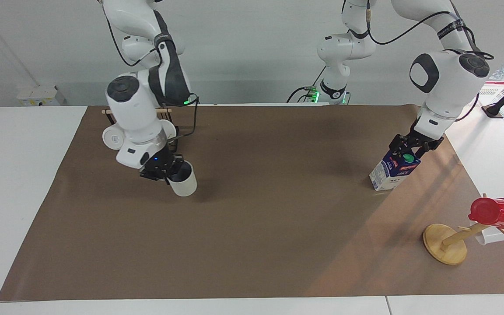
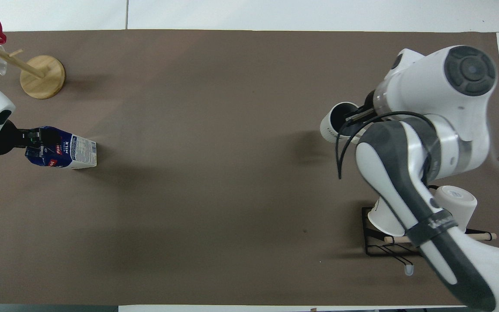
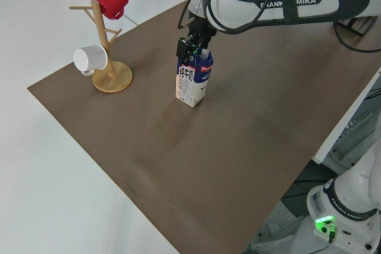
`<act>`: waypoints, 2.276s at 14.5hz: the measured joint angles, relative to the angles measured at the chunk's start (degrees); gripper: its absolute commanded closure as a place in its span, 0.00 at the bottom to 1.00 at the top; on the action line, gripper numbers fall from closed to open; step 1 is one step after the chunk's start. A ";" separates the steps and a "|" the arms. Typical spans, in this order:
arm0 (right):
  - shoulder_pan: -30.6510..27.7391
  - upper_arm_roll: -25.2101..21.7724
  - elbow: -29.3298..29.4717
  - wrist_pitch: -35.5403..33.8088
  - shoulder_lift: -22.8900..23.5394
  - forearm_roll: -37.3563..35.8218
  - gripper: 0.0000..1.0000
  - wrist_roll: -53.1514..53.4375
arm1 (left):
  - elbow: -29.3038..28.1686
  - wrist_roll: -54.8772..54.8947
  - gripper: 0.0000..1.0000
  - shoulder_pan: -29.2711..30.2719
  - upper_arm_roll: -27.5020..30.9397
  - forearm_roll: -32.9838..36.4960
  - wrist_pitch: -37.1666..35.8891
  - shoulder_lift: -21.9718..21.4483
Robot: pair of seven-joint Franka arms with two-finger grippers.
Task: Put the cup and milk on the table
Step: 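Carry the mug to the table center while the left gripper lifts the carton, then release the mug with the right gripper and withdraw it toward its rest spot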
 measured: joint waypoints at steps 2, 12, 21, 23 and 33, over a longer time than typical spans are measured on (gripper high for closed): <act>5.04 0.05 -0.38 2.30 1.54 -0.19 1.00 5.70 | 0.01 -0.01 1.00 0.02 0.01 0.00 0.23 0.00; 10.87 -0.35 1.15 4.12 7.88 -2.62 1.00 34.54 | 9.60 -0.10 1.00 -0.34 -0.25 0.26 -10.32 -1.54; 10.64 -0.53 -1.73 7.27 7.67 -2.56 0.00 42.01 | 10.63 -25.86 1.00 -21.58 -1.50 5.77 -10.35 -0.54; 9.85 -0.82 -1.44 7.79 7.18 -2.56 0.00 42.02 | 12.30 -32.90 1.00 -26.46 -1.66 6.97 -9.90 1.45; -4.64 -1.34 10.28 -16.04 -5.32 -2.69 0.00 25.80 | 24.04 -47.33 1.00 -38.82 -1.78 7.07 -5.13 15.57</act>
